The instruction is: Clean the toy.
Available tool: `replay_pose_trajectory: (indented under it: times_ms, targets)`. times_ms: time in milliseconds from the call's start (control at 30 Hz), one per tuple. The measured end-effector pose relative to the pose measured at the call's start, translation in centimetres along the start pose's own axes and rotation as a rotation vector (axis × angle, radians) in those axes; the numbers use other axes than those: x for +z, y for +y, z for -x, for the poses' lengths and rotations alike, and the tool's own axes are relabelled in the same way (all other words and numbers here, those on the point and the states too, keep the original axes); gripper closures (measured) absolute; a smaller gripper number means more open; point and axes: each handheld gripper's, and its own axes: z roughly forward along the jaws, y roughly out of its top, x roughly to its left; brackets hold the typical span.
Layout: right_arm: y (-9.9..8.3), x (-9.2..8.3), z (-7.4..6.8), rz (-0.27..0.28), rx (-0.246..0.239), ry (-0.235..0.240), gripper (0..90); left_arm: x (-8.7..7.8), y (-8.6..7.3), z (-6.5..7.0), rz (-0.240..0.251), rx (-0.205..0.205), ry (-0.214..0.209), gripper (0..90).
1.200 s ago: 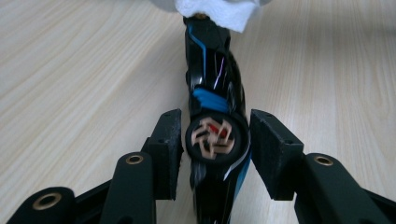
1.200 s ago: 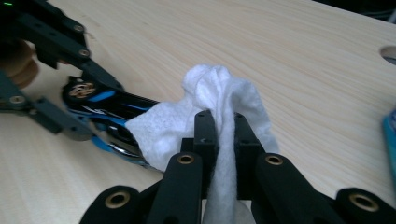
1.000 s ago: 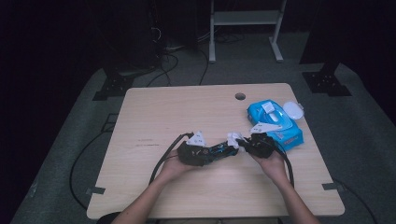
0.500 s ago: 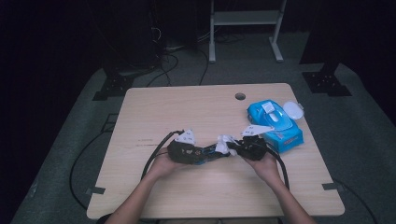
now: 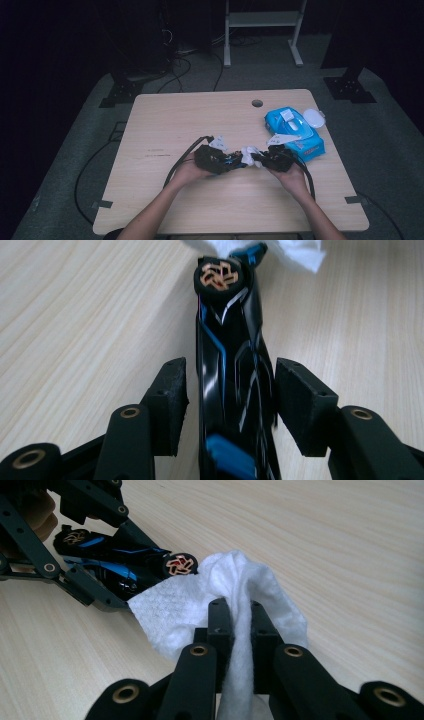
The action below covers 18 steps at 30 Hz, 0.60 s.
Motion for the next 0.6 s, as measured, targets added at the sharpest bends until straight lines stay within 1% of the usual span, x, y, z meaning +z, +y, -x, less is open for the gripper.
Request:
replay_pose_trajectory:
  times_ms: [33,100,133,233,300,333,367,400,433,533,600]
  targets:
    - [-0.1,0.2,0.2,0.001,0.010,0.005,83.4,0.1,0.3,0.0,-0.021,0.012,0.004,47.5]
    - [-0.2,0.5,0.4,-0.001,0.026,0.016,83.4,0.4,0.9,0.1,-0.045,0.021,0.000,48.3]
    - [-0.2,0.7,0.5,-0.004,0.033,0.022,83.4,0.6,1.3,0.1,-0.068,0.024,-0.001,48.4]
    - [-0.2,1.0,0.5,-0.008,0.036,0.028,83.5,1.2,2.0,0.1,-0.111,0.017,0.001,49.9]
    - [-0.2,1.1,0.4,-0.003,0.037,0.034,83.5,1.5,2.6,0.3,-0.136,0.027,0.002,54.5]
    - [-0.1,1.1,0.3,0.002,0.040,0.044,83.5,1.5,2.8,0.4,-0.143,0.036,0.000,55.2]
    - [-0.1,1.1,0.3,0.004,0.042,0.050,83.5,1.5,2.9,0.5,-0.144,0.057,0.010,56.2]
    - [0.0,1.0,0.2,0.004,0.036,0.046,83.5,1.4,2.9,0.6,-0.139,0.072,0.018,56.8]
    - [0.0,0.9,0.2,0.006,0.034,0.049,83.5,1.3,2.8,0.6,-0.127,0.082,0.020,57.2]
    - [0.1,0.4,0.1,0.035,0.041,0.071,83.5,0.5,2.4,0.4,-0.086,0.080,0.004,57.5]
    - [0.5,0.0,-0.3,0.061,0.028,0.084,83.5,-0.4,2.1,0.6,-0.042,0.094,0.018,57.8]
